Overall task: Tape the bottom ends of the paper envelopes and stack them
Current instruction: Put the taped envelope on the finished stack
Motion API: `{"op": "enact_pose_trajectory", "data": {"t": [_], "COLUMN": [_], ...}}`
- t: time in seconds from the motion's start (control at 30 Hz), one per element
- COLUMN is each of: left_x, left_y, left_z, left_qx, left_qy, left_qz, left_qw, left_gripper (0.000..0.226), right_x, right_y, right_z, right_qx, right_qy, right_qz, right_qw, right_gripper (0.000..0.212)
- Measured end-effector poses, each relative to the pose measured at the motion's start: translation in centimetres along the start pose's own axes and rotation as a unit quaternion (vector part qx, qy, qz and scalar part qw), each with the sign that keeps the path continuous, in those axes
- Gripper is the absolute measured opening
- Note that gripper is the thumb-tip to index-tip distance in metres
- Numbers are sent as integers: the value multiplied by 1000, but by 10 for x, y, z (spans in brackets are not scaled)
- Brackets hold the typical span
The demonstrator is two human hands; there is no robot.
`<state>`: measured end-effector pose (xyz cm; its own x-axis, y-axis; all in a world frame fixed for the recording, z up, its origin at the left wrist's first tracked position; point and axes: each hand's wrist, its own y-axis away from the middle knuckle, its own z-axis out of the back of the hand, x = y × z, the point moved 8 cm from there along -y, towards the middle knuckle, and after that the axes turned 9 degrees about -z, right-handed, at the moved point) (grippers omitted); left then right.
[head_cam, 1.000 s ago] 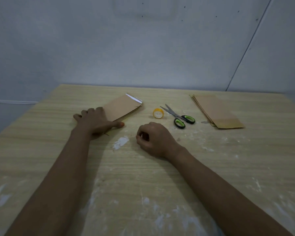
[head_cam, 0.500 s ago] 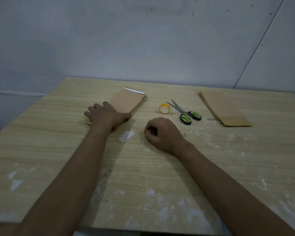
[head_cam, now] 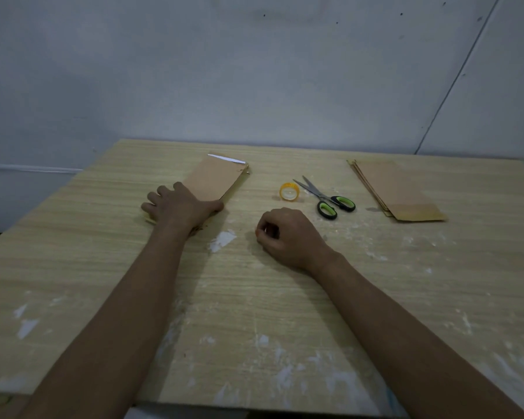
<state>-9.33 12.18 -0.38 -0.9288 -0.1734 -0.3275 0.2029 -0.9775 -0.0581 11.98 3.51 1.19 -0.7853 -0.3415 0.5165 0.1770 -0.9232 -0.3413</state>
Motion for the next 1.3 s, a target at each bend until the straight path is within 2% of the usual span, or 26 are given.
{"op": "enact_pose_trajectory", "data": {"t": [0.17, 0.33, 0.6, 0.7, 0.77, 0.83, 0.9, 1.1, 1.3], "left_x": [9, 8, 7, 6, 5, 4, 6, 7, 8], "left_y": [0, 1, -1, -2, 0, 2, 3, 8, 8], "left_z": [4, 4, 11, 12, 13, 13, 13, 14, 13], "left_qx": [-29, -22, -22, -27, -35, -36, -32, -29, -14], "left_qy": [1, -26, -18, -27, -24, -22, -26, -29, -16], "left_qz": [25, 14, 5, 3, 1, -1, -4, -19, -27], "left_qw": [999, 999, 1000, 999, 999, 999, 999, 999, 999], "left_gripper": [101, 103, 93, 87, 82, 80, 80, 87, 92], "right_x": [-2, -3, -3, 0, 2, -1, 1, 13, 7], "right_y": [-2, -2, -2, -8, -16, -28, -42, -80, -105], "right_z": [-2, -3, -2, 1, -1, -11, -26, -58, -71], "right_qx": [1, -3, -9, -23, -39, -39, -25, 8, 24], "right_qy": [1, -1, -12, -64, -143, -258, -325, -350, -335], "right_qz": [1, 6, 6, -14, -50, -128, -178, -215, -266], "right_qw": [1000, 1000, 1000, 998, 988, 957, 928, 911, 903], "right_gripper": [11, 9, 10, 8, 7, 12, 20, 39, 34]}}
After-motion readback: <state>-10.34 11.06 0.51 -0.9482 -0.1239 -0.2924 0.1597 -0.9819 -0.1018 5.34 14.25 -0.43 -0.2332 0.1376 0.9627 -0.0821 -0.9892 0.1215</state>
